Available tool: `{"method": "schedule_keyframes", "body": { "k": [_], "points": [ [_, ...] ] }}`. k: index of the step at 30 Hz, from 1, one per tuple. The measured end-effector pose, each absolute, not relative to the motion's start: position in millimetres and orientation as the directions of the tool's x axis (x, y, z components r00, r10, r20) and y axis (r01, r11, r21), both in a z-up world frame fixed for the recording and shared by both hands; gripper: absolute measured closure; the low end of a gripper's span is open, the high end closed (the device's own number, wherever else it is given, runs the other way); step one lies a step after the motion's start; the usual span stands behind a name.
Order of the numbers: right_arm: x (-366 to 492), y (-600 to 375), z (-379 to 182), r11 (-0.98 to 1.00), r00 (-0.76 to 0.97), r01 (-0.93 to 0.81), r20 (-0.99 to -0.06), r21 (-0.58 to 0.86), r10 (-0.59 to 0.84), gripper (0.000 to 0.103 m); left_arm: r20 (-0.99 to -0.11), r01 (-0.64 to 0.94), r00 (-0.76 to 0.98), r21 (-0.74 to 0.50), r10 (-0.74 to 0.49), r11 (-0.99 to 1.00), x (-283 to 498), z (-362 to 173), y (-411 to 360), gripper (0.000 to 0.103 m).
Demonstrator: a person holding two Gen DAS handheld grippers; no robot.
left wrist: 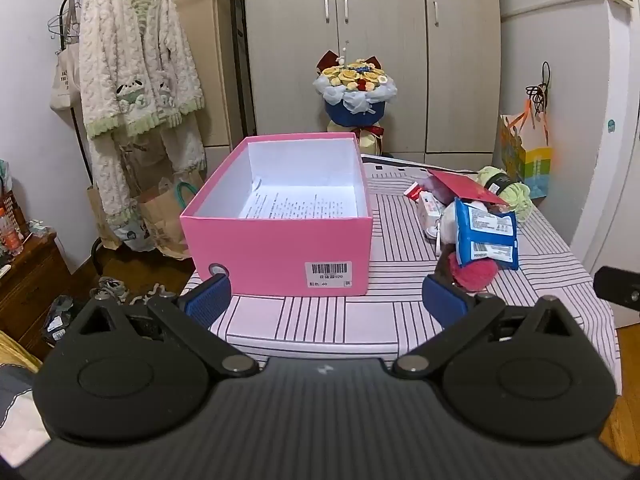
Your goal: Organize soft objects
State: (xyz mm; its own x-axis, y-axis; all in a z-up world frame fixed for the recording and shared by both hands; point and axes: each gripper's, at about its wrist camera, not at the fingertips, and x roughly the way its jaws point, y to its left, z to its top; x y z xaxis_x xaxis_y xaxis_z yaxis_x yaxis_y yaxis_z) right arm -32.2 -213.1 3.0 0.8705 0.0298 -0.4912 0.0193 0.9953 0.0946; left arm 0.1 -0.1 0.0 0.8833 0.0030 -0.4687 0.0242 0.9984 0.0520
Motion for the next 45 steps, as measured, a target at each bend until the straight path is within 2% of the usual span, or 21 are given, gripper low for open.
{"method": "schedule_keyframes", "body": {
  "k": [2,11,45],
  "points": [
    [-33,-213,5,0.995,0.872,0.018,-0.489,0.094,0.031,0.000,-0.488,0.028,0.873,0.050,0.000,0.998,1,0,0,0.000],
    [-31,-209,1,0.997,0.872,0.020,-0.489,0.074,0.019,0.000,-0.474,0.067,0.879,0.019,-0.050,0.998,2,-3,0,0.000],
    [-33,-210,-5,0.999,0.880,0.024,-0.475,0.045,0.000,0.000,-0.500,0.097,0.864,0.033,-0.068,0.995,3,-16,1,0.000]
  ]
}}
